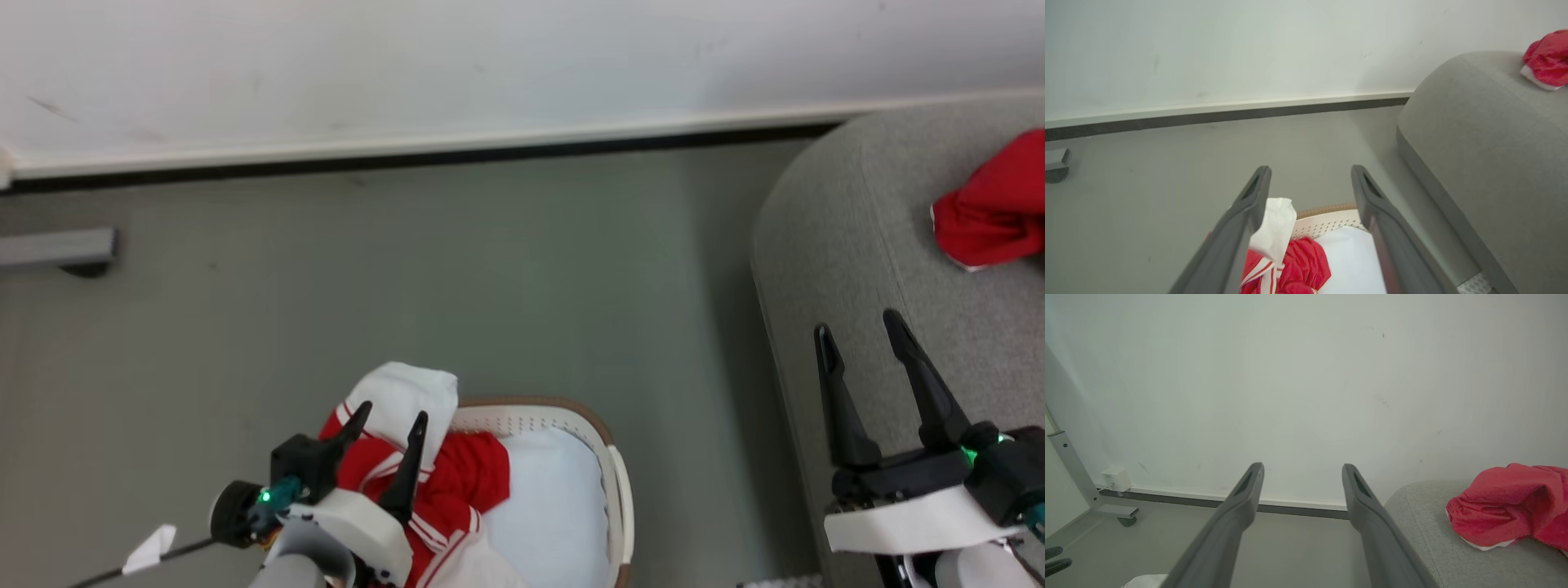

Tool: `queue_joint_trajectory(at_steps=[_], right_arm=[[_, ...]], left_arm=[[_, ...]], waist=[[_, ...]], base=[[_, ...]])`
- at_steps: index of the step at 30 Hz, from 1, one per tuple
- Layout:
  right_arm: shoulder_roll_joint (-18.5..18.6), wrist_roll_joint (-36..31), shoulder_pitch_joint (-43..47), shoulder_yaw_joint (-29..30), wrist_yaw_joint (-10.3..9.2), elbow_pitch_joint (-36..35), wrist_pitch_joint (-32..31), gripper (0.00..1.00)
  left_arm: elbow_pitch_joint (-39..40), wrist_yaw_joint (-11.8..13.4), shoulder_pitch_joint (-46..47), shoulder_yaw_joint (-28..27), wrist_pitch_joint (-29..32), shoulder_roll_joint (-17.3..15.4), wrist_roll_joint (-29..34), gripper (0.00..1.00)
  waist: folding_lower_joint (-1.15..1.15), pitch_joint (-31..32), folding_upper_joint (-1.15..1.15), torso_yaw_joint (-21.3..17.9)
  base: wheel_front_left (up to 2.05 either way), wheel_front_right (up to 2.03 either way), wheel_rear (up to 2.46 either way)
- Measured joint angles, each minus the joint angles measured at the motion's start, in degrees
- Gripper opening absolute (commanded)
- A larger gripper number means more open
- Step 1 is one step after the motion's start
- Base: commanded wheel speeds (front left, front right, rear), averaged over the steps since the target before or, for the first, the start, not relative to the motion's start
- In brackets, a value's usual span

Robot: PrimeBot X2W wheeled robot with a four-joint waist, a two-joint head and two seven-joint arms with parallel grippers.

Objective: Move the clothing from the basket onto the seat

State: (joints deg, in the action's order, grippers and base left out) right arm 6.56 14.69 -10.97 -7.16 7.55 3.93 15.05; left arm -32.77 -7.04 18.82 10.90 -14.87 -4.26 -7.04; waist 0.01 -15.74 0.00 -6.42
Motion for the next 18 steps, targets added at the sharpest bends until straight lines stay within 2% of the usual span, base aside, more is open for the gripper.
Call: queue_joint_trajectory(at_steps=[7,11,18], right_arm=[[-1.1,0.3,-5.1,0.6,0.00,-1.0,0.0,1.00],[-2.0,0.6,-9.1,2.8,0.00,-2.5,0.0,1.00],[-2.9,0.6,-11.2,3.6,0.00,-3.5,0.1,1.00]], left_arm=[[-12.6,-0.3,8.7,5.5,1.2,-3.1,2.3,1.00],[-19.0,-0.3,12.5,11.4,2.3,-5.1,4.2,1.00],[-29.0,-0.4,17.6,19.9,3.7,-8.7,5.8,1.00]], waist=[[0.01,-7.3,0.00,-3.7],[0.00,-10.8,0.00,-6.5],[0.00,-16.5,0.00,-10.4]], base=[[0.00,0.00,0.00],[0.00,0.00,0.00],[0.00,0.00,0.00]])
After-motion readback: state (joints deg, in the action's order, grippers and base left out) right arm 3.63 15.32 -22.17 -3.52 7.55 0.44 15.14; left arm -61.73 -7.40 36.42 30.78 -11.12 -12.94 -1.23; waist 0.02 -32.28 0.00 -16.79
